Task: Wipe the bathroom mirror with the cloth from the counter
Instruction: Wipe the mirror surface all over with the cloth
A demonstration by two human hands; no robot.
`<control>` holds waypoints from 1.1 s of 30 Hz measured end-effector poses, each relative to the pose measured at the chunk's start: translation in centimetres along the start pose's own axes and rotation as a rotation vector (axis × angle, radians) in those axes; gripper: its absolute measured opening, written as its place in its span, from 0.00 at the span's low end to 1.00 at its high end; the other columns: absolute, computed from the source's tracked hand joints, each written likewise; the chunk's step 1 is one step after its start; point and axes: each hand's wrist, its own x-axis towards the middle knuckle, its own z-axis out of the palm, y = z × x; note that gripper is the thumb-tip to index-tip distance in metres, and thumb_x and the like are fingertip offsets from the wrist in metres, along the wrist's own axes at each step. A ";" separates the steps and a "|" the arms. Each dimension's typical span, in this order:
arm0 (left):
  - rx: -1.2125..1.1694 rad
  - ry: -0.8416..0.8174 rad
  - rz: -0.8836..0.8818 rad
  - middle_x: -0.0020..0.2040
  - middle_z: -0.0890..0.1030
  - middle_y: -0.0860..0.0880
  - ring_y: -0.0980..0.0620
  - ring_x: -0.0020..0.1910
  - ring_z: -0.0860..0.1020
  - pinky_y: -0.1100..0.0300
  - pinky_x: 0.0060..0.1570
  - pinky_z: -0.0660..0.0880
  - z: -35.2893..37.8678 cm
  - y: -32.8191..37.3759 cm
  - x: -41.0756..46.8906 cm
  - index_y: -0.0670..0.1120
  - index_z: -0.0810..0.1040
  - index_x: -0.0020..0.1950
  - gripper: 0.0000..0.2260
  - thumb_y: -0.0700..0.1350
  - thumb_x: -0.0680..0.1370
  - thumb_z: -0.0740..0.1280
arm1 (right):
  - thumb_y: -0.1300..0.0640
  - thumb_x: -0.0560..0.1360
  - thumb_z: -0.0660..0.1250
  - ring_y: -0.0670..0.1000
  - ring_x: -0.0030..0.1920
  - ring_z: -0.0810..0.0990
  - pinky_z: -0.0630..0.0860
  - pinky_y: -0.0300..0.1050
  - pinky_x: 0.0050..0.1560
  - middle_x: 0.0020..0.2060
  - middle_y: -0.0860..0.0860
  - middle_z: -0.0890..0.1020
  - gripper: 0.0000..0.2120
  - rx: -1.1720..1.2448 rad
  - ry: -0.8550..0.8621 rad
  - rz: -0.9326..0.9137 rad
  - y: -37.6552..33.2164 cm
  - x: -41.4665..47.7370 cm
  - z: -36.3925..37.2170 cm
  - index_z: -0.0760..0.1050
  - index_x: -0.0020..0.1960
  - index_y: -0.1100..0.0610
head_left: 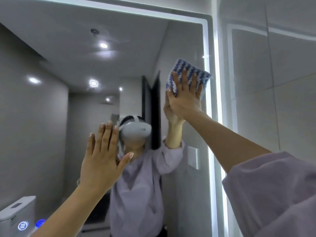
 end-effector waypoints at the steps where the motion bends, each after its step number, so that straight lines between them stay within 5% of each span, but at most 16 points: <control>1: 0.000 0.000 0.002 0.78 0.39 0.44 0.46 0.77 0.39 0.46 0.75 0.43 0.0 0.0 0.0 0.42 0.40 0.76 0.40 0.68 0.74 0.37 | 0.40 0.81 0.43 0.53 0.73 0.27 0.19 0.50 0.64 0.77 0.50 0.35 0.29 -0.010 0.003 -0.051 -0.9 -0.2 0.0 0.34 0.76 0.43; 7: -0.003 0.009 0.002 0.78 0.42 0.44 0.46 0.77 0.42 0.45 0.75 0.46 0.4 -0.1 0.0 0.42 0.42 0.77 0.40 0.68 0.74 0.39 | 0.40 0.81 0.42 0.55 0.74 0.29 0.26 0.56 0.71 0.77 0.50 0.35 0.28 -0.121 -0.052 -0.452 -8.7 -1.7 1.0 0.36 0.77 0.44; 16: -0.011 0.039 0.015 0.78 0.47 0.43 0.45 0.77 0.47 0.45 0.75 0.49 0.5 -0.2 0.0 0.41 0.46 0.77 0.39 0.67 0.75 0.43 | 0.40 0.82 0.43 0.53 0.76 0.33 0.28 0.54 0.73 0.78 0.45 0.40 0.26 -0.225 -0.001 -0.588 -8.4 -0.7 1.0 0.39 0.77 0.40; 33: -0.038 0.040 0.012 0.78 0.39 0.45 0.48 0.77 0.38 0.49 0.75 0.38 0.8 -0.3 -0.1 0.43 0.39 0.76 0.39 0.68 0.74 0.40 | 0.41 0.82 0.46 0.55 0.77 0.40 0.35 0.54 0.74 0.78 0.47 0.44 0.26 -0.072 0.067 -0.033 7.7 3.2 -2.8 0.43 0.78 0.41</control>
